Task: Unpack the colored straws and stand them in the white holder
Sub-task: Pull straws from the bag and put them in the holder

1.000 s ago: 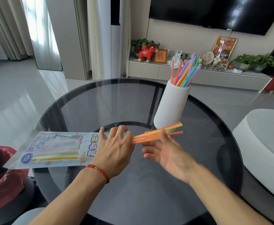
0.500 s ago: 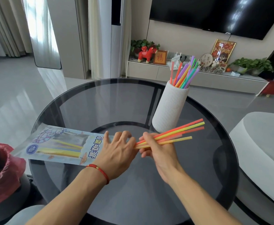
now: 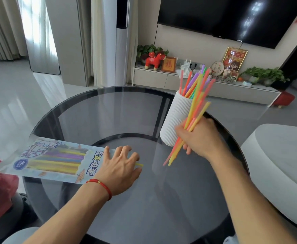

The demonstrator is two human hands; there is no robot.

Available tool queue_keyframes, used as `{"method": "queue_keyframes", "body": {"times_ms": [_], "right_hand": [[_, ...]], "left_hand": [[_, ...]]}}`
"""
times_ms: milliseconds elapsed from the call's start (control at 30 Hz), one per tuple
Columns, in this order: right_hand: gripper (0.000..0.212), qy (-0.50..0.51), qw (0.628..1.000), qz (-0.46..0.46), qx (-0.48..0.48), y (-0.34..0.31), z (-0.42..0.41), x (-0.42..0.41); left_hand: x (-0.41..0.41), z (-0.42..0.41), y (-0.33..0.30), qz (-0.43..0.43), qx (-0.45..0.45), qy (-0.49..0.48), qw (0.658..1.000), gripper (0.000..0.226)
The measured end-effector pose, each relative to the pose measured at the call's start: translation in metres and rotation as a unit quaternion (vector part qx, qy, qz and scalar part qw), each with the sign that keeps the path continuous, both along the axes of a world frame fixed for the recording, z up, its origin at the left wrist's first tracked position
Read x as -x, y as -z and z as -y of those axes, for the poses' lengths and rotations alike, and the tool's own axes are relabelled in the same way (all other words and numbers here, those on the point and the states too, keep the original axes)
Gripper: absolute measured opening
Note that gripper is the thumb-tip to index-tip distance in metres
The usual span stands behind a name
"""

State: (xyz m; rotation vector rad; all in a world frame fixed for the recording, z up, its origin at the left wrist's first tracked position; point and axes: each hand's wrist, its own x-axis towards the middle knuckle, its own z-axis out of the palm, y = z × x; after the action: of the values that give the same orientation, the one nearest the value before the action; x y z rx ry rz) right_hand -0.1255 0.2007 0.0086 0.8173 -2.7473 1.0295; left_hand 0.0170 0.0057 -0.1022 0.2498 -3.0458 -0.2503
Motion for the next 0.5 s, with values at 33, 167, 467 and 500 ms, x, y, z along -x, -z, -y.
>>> {"method": "queue_keyframes", "body": {"times_ms": [33,167,467,500], "right_hand": [[0.041,-0.002,1.000,0.004,-0.018,0.012,0.005,-0.002],[0.055,-0.006,0.999,0.009,-0.040,0.051,0.012,-0.002],[0.039,-0.017,0.993,0.106,0.042,0.067,0.001,0.000],[0.039,-0.016,0.994,0.101,0.043,0.066,0.000,0.000]], "left_hand": [[0.000,0.000,0.001,-0.001,-0.001,0.001,1.000,0.039],[0.001,0.000,0.003,-0.006,-0.001,0.002,1.000,0.041],[0.007,-0.011,0.009,-0.031,-0.017,0.016,0.999,0.040],[0.007,-0.011,0.010,-0.034,-0.019,0.016,0.999,0.040]]}}
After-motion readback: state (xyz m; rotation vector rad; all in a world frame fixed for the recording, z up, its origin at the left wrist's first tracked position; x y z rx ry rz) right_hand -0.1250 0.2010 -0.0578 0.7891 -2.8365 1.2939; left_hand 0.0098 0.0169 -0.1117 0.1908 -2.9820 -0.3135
